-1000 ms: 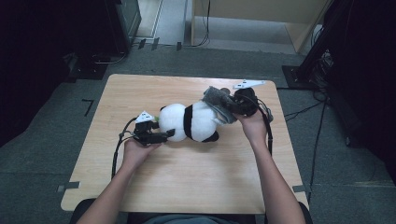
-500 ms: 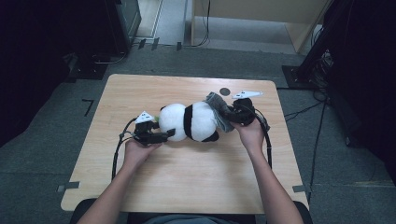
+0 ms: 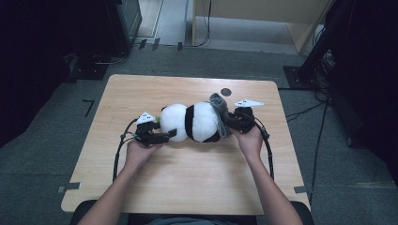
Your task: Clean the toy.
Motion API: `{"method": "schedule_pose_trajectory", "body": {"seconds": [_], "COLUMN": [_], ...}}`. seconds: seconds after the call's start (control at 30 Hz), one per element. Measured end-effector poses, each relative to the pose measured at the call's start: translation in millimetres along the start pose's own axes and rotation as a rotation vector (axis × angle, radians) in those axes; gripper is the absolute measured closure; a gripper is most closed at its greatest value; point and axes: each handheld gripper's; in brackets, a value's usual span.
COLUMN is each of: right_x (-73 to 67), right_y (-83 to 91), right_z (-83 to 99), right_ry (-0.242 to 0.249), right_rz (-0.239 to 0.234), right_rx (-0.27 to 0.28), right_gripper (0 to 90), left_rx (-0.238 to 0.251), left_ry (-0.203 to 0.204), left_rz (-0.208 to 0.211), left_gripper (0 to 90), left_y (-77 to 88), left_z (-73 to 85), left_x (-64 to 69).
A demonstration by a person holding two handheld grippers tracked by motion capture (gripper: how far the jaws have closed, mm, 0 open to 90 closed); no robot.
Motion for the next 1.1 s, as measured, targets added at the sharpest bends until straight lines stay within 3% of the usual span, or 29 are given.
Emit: {"method": "schedule_pose_trajectory", "body": {"seconds": [0.33,0.47,0.6,0.73,0.87,1.1], "right_x": [1.6,3.0,2.5,4.3,11.0,17.6], "right_y": [-13.3,-16.6,-29.0,-32.9,-32.4,-18.6], "right_z": [13.4,15.3,22.5,25.2,26.9,21.4], "right_ry": [-0.026,-0.008,0.000,0.035,-0.021,-0.061], "right_rz": [-0.007,0.002,0.011,0.025,0.005,0.020], "right_rx": [-0.054,-0.060,-0.123,-0.146,-0.168,-0.164], "right_gripper": [71.3,71.1,71.1,71.0,71.4,74.8], "left_rx": [0.005,0.008,0.007,0.008,0.010,0.008], "left_ry": [0.008,0.009,0.005,0.003,-0.023,-0.029], "left_rz": [0.001,0.000,0.000,0.001,-0.021,-0.027], "left_gripper": [19.9,19.8,19.6,19.3,19.3,19.3], "left_y": [-0.5,-0.7,-0.5,-0.5,0.3,0.8], "left_z": [0.6,0.5,0.5,0.7,-0.1,-0.5], "left_x": [-0.3,-0.1,-0.2,-0.7,1.4,2.0]}}
Point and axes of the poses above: each handheld gripper's, and its own axes: y roughly backward along the jaws, z roughly out of its underside, x roughly to its right, and after that the axes turned 1 degree about -y, right-handed
